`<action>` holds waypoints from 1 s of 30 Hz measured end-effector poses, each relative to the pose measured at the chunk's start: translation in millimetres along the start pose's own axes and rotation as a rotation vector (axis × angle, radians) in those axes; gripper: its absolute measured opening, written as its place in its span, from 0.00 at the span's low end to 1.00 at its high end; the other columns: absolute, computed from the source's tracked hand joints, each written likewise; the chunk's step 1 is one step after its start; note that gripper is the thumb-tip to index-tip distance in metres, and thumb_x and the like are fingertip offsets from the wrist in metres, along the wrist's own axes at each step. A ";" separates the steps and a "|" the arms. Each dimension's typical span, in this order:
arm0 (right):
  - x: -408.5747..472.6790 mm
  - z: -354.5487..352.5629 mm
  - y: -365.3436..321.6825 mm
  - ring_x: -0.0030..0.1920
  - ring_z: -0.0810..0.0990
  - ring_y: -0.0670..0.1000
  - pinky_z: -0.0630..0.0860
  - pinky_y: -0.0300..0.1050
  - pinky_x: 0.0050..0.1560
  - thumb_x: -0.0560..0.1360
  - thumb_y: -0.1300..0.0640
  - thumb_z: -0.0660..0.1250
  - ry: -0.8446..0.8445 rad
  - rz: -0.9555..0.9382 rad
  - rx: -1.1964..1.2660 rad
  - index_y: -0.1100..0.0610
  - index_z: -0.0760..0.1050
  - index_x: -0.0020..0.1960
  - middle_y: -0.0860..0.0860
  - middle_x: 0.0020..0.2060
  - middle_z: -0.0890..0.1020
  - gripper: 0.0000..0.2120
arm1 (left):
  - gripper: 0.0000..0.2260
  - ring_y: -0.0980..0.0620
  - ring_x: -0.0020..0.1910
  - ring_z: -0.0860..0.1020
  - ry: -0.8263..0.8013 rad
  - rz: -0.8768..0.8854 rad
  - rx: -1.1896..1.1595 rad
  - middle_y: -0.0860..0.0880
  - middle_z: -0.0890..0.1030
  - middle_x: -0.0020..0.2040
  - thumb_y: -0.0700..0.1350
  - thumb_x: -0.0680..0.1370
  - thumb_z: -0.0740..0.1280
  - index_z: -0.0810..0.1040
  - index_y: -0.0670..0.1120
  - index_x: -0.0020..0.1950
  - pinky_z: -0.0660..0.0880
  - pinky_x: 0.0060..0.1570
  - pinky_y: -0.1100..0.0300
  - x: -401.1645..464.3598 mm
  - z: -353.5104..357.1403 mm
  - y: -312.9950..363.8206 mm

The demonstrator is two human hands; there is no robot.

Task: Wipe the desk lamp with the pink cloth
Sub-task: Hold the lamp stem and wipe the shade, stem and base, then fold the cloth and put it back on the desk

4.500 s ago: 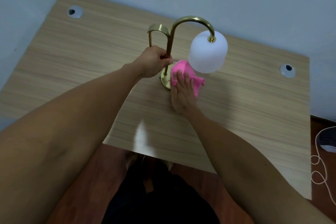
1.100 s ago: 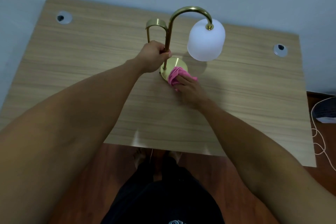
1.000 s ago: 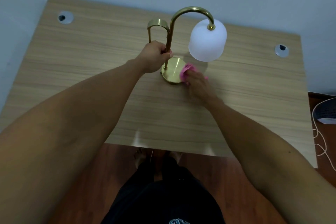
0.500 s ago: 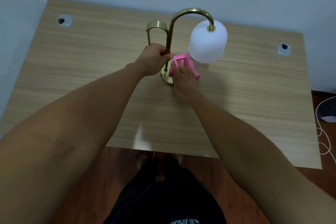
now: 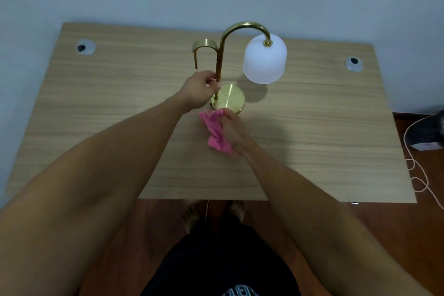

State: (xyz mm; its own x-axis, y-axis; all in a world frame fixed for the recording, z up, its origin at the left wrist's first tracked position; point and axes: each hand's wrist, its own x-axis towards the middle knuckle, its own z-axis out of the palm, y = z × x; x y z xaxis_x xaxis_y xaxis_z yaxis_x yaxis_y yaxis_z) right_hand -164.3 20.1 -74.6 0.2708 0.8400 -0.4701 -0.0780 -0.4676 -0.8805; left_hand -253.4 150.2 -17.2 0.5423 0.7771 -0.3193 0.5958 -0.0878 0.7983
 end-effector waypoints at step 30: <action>-42.5 -32.8 -73.9 0.41 0.78 0.54 0.77 0.53 0.46 0.88 0.55 0.56 -0.056 0.100 0.405 0.54 0.77 0.56 0.54 0.44 0.79 0.11 | 0.17 0.43 0.48 0.80 -0.355 -0.465 -1.071 0.44 0.79 0.48 0.42 0.72 0.60 0.70 0.44 0.62 0.81 0.52 0.47 -90.1 -0.4 -48.7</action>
State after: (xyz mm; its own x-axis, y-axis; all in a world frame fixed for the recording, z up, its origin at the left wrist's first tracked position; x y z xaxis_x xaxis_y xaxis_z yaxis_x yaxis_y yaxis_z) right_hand -138.6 10.0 12.4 0.1910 0.8149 -0.5472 -0.4755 -0.4109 -0.7779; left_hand -331.5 84.6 -27.1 0.6394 0.3692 -0.6744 0.0776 0.8417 0.5343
